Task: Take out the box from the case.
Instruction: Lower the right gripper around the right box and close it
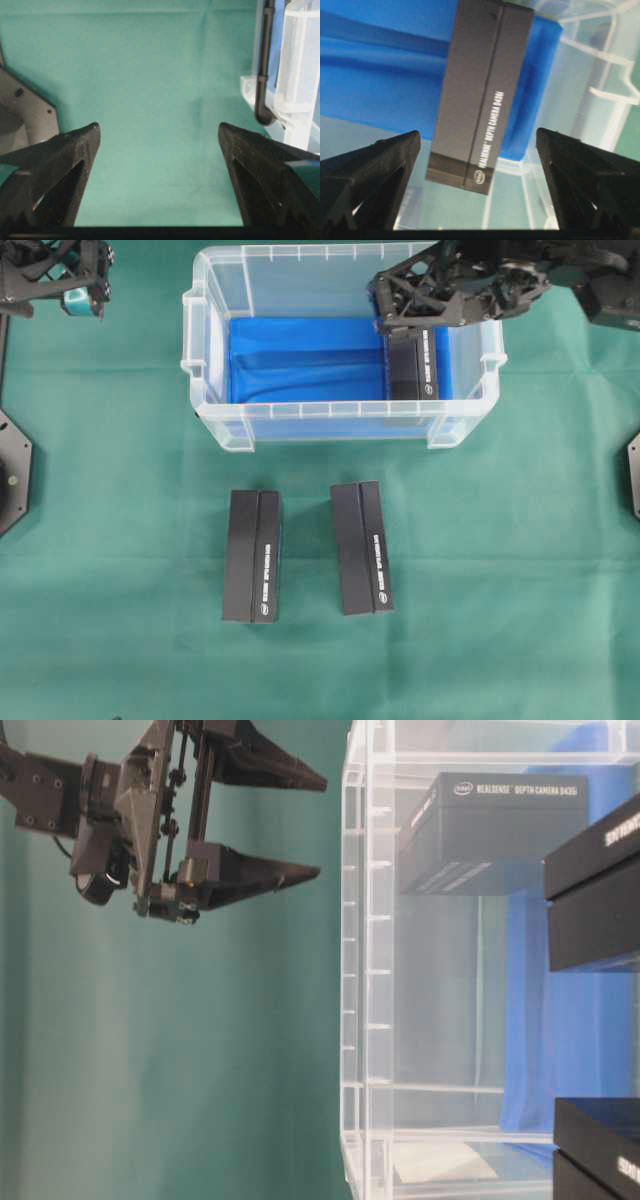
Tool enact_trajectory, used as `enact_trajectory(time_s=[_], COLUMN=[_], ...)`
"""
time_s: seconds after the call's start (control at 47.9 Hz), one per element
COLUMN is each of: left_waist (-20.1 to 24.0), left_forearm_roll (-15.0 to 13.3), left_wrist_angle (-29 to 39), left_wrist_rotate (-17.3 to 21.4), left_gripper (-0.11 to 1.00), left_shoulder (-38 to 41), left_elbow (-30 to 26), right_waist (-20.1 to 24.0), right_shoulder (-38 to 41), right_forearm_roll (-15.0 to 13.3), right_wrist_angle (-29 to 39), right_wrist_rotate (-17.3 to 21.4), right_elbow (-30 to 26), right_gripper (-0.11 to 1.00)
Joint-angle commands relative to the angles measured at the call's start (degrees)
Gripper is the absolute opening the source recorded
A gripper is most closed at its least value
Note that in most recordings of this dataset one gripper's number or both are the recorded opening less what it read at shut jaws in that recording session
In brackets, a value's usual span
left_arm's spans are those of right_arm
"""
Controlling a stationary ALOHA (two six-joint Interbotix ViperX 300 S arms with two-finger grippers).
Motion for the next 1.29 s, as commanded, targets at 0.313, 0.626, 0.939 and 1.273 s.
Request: enact_trajectory(time_s=[0.313,0.626,0.939,1.273], left_waist=[-0.26,-0.26,-0.35,-0.35], left_forearm_roll=[0.09,0.09,0.18,0.09], left_wrist_angle=[-0.62,-0.53,-0.62,-0.62], left_wrist_rotate=[1.05,1.14,1.14,1.14], left_gripper=[0.98,0.98,0.98,0.98], left_shoulder=[-0.35,-0.35,-0.35,-0.44], left_elbow=[-0.7,-0.7,-0.7,-0.62], right_waist=[0.18,0.18,0.18,0.18], right_shoulder=[0.09,0.35,0.53,0.88], right_forearm_roll=[0.18,0.26,0.26,0.18], right_wrist_angle=[-0.44,-2.2,-2.29,-2.29], right_wrist_rotate=[0.7,1.67,1.76,1.76], right_elbow=[-1.85,-1.67,-1.41,-0.88], right_gripper=[0.93,0.93,0.93,0.93])
